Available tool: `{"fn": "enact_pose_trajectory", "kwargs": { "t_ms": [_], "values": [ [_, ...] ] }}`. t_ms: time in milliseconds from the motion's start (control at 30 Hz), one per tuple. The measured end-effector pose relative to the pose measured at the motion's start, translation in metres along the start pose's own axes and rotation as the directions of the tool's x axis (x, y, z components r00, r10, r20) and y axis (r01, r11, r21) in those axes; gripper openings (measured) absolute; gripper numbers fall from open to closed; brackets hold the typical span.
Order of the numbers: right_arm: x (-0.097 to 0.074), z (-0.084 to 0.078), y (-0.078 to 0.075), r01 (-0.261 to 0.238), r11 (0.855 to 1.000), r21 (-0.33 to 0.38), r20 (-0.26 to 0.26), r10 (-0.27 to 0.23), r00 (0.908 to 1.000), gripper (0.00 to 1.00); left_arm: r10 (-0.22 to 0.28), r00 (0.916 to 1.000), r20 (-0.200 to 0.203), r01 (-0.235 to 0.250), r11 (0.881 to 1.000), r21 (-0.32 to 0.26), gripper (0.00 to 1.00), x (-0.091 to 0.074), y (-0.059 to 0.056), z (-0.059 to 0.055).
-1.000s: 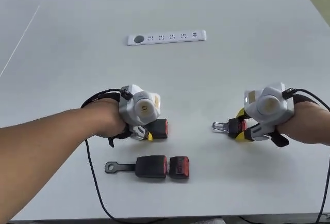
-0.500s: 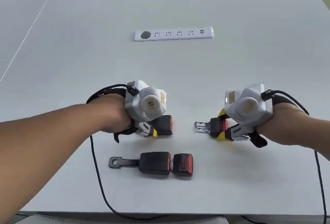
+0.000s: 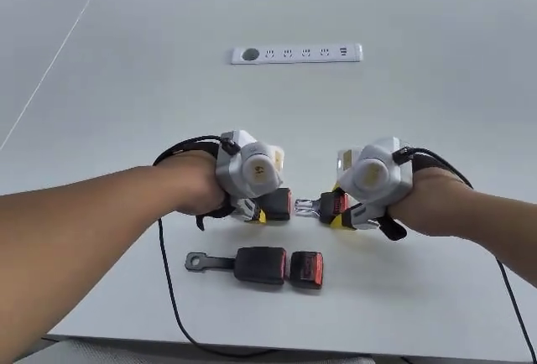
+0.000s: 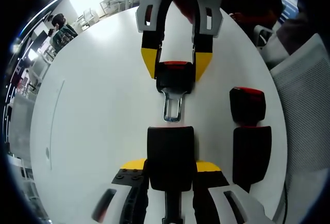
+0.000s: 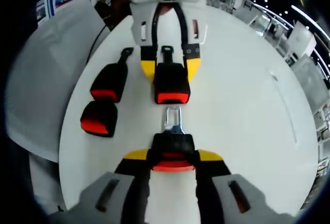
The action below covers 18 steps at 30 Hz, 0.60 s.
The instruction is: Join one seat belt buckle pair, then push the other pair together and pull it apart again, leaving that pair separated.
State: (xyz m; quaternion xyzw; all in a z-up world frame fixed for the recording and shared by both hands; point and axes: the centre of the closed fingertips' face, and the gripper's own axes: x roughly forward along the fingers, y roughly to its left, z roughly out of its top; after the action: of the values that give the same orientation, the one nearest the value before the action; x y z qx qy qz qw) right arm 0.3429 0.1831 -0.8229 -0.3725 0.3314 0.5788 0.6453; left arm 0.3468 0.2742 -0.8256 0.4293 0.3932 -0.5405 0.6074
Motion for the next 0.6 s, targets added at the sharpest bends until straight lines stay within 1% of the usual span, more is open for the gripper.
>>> {"fn": "enact_pose_trajectory", "kwargs": {
  "t_ms": [167,233,267,500,600],
  "values": [
    [0.0021,0.0047,0.0009,-0.004,1.000,0.002,-0.001,0.004,1.0000,0.33,0.001,1.0000,-0.002,-0.001,1.000,0.003,0.33,-0.0003,-0.0006,-0.0001],
    [0.0039,0.0091,0.0042,-0.010,1.000,-0.005,-0.003,0.010,0.9999,0.33,0.000,1.0000,-0.001,0.000,1.000,0.004,0.33,-0.0003,-0.0008,-0.0002],
    [0.0041,0.0086,0.0033,-0.004,1.000,-0.015,-0.020,0.003,0.9998,0.33,-0.001,1.0000,-0.001,0.001,1.000,0.006,0.33,-0.0003,-0.0009,-0.0003],
    [0.0038,0.0073,0.0023,0.001,1.000,-0.021,-0.020,-0.002,0.9998,0.33,-0.005,1.0000,-0.005,0.005,1.000,0.006,0.33,0.0002,-0.0013,-0.0007],
    [0.0037,0.0076,0.0022,0.004,1.000,-0.011,-0.016,-0.004,0.9999,0.33,-0.004,1.0000,-0.007,0.004,1.000,0.004,0.33,0.0003,-0.0011,-0.0009]
  ]
}}
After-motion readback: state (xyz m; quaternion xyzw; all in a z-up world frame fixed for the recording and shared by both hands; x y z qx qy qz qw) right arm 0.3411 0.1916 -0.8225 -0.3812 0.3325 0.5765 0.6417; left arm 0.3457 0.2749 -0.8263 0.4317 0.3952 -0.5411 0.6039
